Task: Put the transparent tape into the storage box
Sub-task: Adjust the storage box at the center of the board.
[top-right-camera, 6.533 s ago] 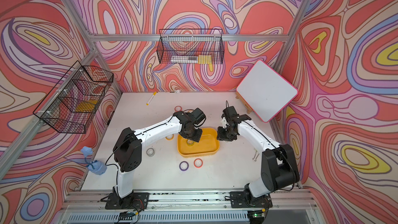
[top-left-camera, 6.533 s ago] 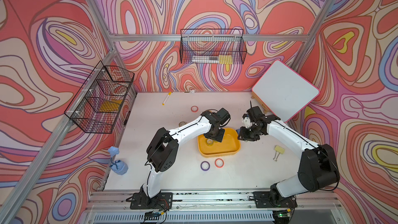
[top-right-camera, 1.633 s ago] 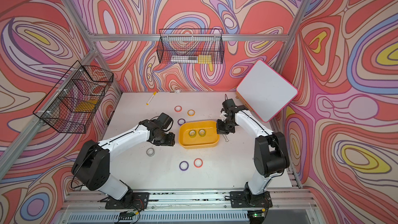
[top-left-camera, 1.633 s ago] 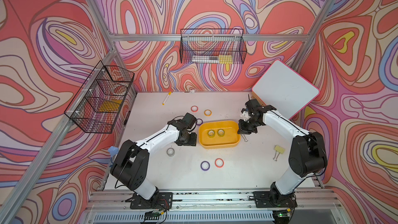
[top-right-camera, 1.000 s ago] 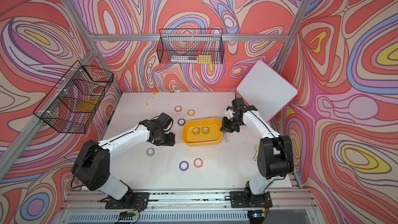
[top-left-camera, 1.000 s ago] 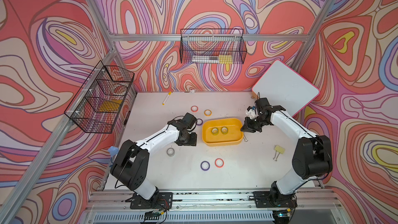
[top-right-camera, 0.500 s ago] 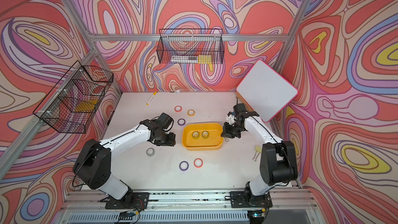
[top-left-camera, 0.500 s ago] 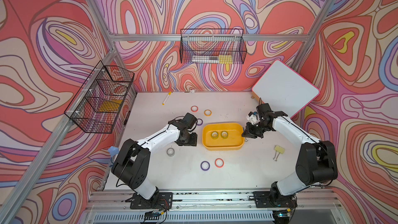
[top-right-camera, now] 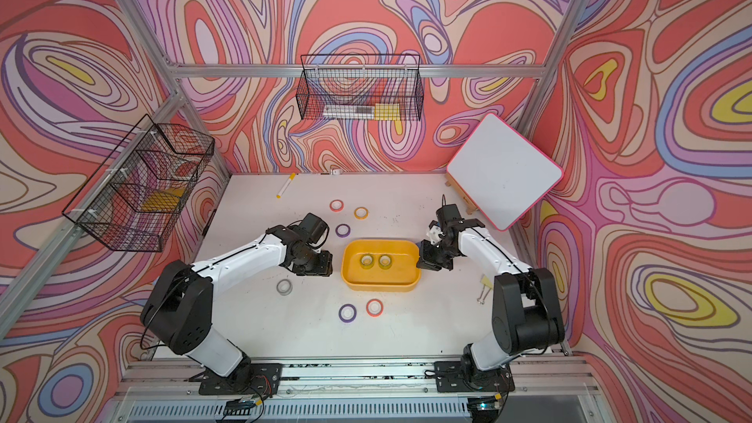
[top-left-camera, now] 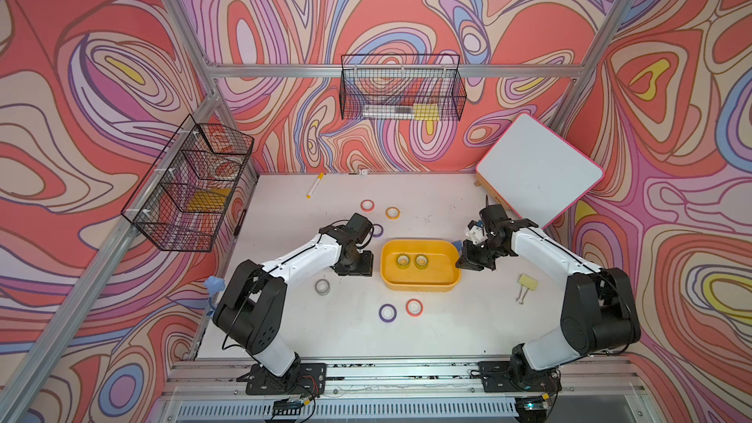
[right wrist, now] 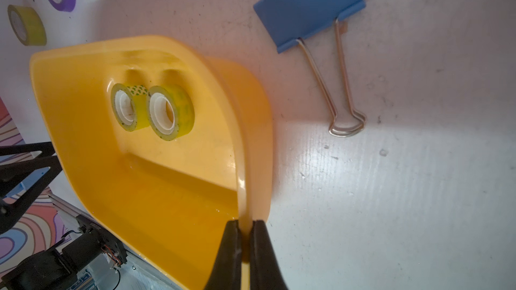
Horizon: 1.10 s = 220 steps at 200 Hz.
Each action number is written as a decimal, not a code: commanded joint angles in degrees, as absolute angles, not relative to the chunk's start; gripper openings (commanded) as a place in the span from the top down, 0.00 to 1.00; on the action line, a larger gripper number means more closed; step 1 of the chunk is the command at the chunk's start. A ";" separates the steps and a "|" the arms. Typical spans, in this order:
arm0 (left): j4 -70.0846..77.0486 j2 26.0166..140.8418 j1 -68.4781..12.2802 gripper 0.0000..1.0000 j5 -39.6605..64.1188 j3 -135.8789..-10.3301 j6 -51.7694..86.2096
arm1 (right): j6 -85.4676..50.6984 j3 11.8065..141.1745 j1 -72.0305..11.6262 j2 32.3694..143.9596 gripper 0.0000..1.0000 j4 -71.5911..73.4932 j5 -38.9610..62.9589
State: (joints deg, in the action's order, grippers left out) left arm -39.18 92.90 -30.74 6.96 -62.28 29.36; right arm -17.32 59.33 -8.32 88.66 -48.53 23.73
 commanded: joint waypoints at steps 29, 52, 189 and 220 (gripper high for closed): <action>-39.11 91.54 -30.41 0.39 6.41 -62.28 29.05 | -17.07 63.28 -8.48 93.08 1.00 -47.71 20.38; -39.28 91.10 -30.41 0.39 6.08 -62.07 28.91 | -15.95 65.08 -8.35 94.88 1.00 -48.69 18.63; -39.46 91.05 -30.41 0.39 5.47 -62.13 28.48 | -7.81 68.30 -5.98 97.94 0.94 -50.04 21.28; -39.52 91.06 -30.41 0.39 5.41 -62.10 28.37 | -7.73 70.19 -5.95 99.48 0.90 -50.07 22.06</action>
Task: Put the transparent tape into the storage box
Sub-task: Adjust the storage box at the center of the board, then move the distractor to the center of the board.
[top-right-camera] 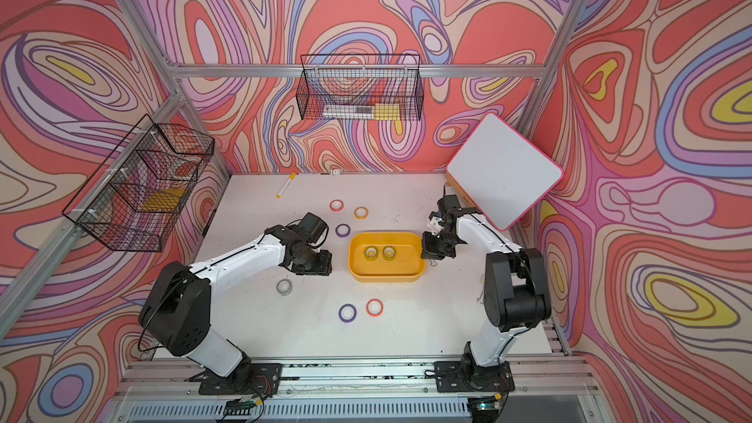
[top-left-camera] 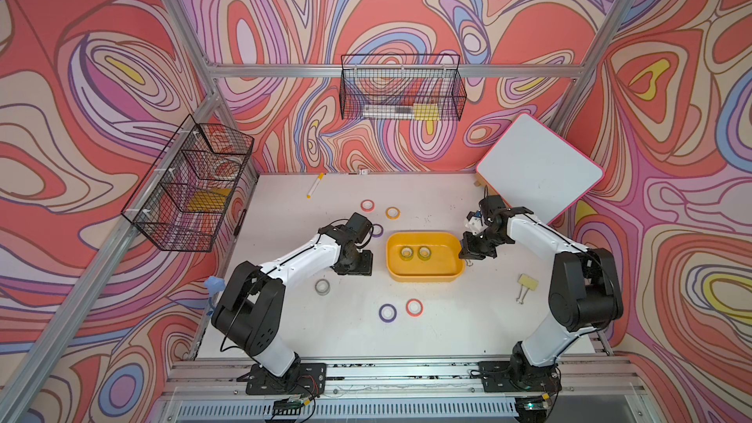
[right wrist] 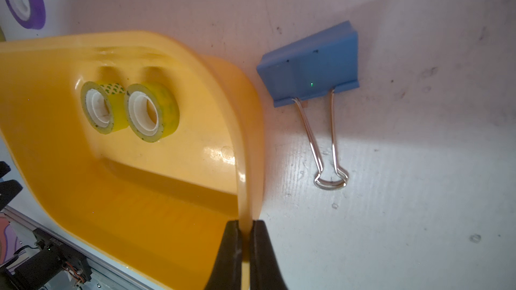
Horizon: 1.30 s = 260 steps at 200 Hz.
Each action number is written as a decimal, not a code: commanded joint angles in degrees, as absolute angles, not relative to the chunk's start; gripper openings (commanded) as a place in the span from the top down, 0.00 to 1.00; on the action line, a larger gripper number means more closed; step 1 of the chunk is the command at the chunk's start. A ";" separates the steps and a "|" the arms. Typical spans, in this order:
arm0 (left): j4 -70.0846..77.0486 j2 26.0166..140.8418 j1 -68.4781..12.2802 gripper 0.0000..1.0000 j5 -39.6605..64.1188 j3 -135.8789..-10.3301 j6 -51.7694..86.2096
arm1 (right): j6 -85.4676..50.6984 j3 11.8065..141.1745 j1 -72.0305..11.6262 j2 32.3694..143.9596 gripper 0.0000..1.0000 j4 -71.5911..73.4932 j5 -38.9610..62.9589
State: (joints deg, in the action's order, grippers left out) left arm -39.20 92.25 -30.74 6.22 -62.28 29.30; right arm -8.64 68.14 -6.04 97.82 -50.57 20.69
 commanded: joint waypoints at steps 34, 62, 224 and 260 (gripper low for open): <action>-39.69 91.05 -30.41 0.39 5.35 -62.26 28.22 | -9.58 70.89 -5.90 96.84 0.59 -50.81 19.21; -39.81 91.04 -30.41 0.39 5.09 -62.40 27.95 | -11.87 71.45 -5.14 93.90 0.46 -51.93 14.98; -40.15 90.70 -29.99 0.39 5.53 -62.34 27.27 | -9.40 65.13 -1.36 100.43 0.62 -46.22 9.64; -40.06 90.88 -29.99 0.39 5.92 -62.44 27.19 | -9.75 65.63 -3.28 102.77 0.65 -44.74 8.20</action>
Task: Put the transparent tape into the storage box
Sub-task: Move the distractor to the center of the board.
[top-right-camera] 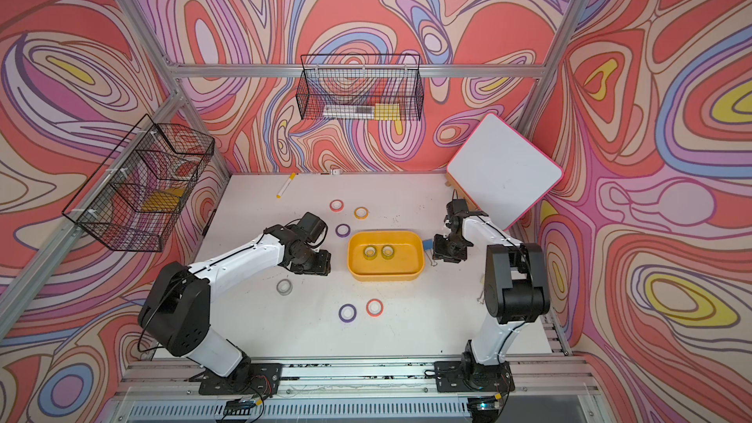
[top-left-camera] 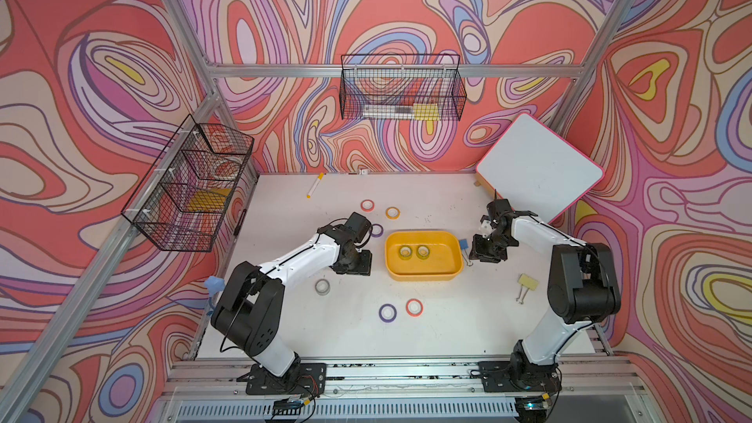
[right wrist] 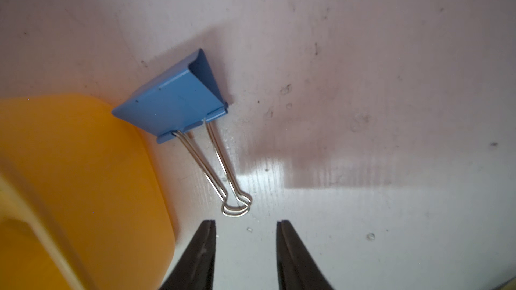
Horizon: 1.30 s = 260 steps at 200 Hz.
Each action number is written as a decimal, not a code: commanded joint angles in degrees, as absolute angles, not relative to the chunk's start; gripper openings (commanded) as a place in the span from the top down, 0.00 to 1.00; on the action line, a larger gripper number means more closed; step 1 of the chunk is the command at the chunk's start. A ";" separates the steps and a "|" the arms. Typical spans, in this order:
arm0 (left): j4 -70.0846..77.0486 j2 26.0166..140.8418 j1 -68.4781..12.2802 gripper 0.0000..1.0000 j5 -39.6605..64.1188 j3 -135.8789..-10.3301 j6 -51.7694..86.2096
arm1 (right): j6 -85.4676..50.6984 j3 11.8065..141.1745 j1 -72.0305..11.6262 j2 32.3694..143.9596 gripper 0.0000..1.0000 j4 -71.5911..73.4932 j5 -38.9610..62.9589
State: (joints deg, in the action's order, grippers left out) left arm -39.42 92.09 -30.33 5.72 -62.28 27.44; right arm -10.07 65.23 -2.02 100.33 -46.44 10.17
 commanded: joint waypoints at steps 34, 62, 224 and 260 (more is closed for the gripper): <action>-40.09 90.80 -29.97 0.39 5.74 -62.28 27.04 | -10.32 66.66 -4.89 104.97 0.67 -44.17 7.03; -40.03 90.54 -29.97 0.39 5.45 -61.88 26.92 | -11.11 67.70 -6.59 106.64 0.67 -44.17 5.41; -39.99 89.65 -29.81 0.39 4.87 -61.18 26.85 | -12.88 67.60 3.08 107.59 0.84 -46.28 -1.03; -39.95 89.35 -29.80 0.39 5.01 -61.13 26.90 | -12.94 70.43 5.98 109.23 0.84 -46.65 -1.75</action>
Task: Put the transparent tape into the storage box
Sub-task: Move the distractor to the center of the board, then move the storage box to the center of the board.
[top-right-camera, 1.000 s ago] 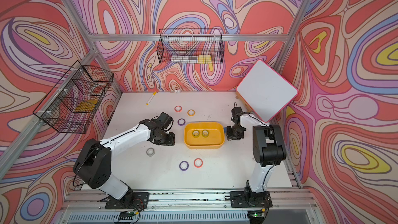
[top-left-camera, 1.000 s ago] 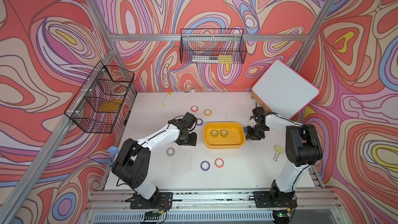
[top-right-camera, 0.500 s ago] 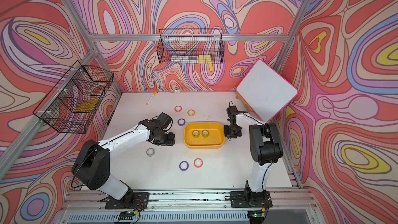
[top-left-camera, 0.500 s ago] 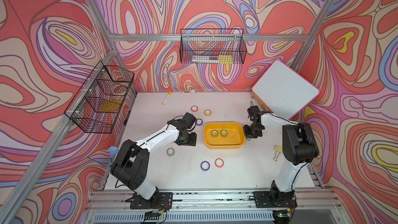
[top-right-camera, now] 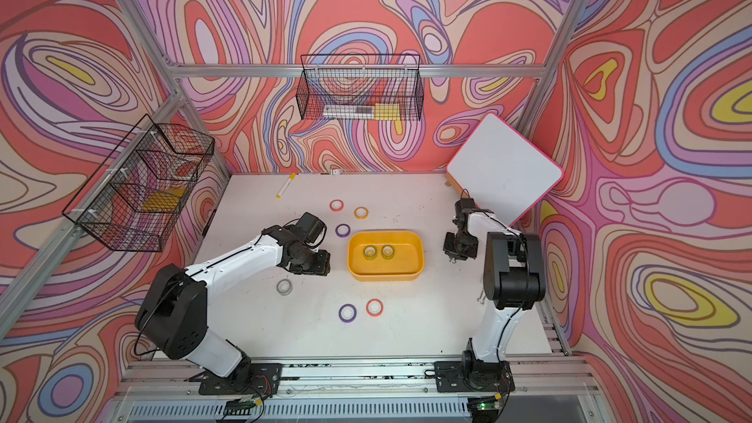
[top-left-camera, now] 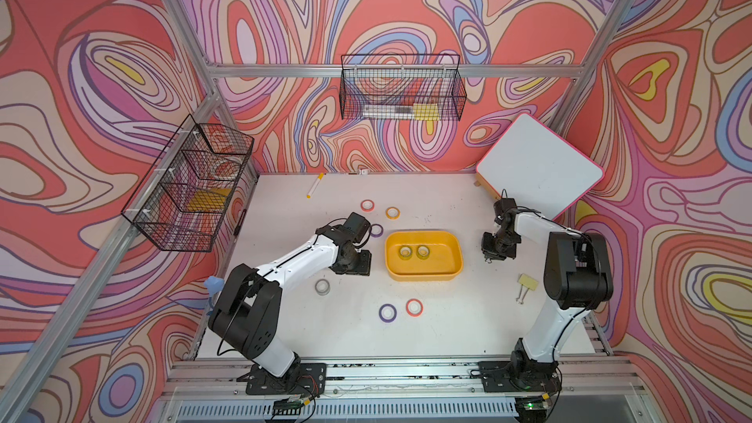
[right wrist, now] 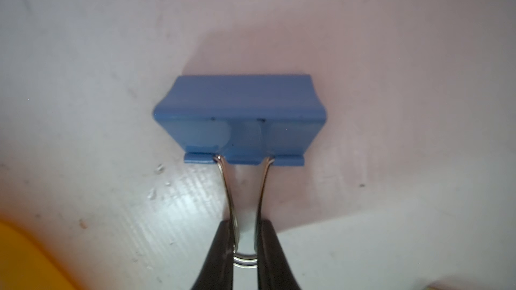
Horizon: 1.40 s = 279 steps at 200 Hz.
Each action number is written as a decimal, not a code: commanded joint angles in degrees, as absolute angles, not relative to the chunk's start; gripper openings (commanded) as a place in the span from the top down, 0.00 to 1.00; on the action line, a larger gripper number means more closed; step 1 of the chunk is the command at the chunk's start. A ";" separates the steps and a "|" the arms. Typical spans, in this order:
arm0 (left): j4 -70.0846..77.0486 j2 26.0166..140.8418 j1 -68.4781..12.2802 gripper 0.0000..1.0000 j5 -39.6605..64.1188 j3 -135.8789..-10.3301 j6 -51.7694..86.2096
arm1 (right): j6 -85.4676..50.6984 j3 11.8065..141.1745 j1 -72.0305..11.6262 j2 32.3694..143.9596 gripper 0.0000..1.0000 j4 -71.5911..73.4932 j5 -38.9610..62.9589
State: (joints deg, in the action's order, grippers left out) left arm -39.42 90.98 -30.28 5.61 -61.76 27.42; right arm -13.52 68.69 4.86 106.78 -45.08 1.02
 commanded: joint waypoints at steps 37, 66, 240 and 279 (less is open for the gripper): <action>-40.09 88.35 -29.84 0.39 4.51 -60.66 26.92 | -14.07 71.62 5.76 106.32 0.71 -46.71 0.46; -39.95 88.38 -29.79 0.39 4.75 -60.61 27.39 | -15.55 72.06 3.84 99.32 0.54 -48.51 2.95; -39.90 86.22 -29.71 0.36 4.00 -59.15 29.17 | -21.18 71.51 -14.25 98.68 0.67 -50.59 5.71; -40.08 86.06 -29.77 0.36 4.01 -59.24 29.06 | -20.59 71.47 -14.20 99.40 0.71 -51.21 4.54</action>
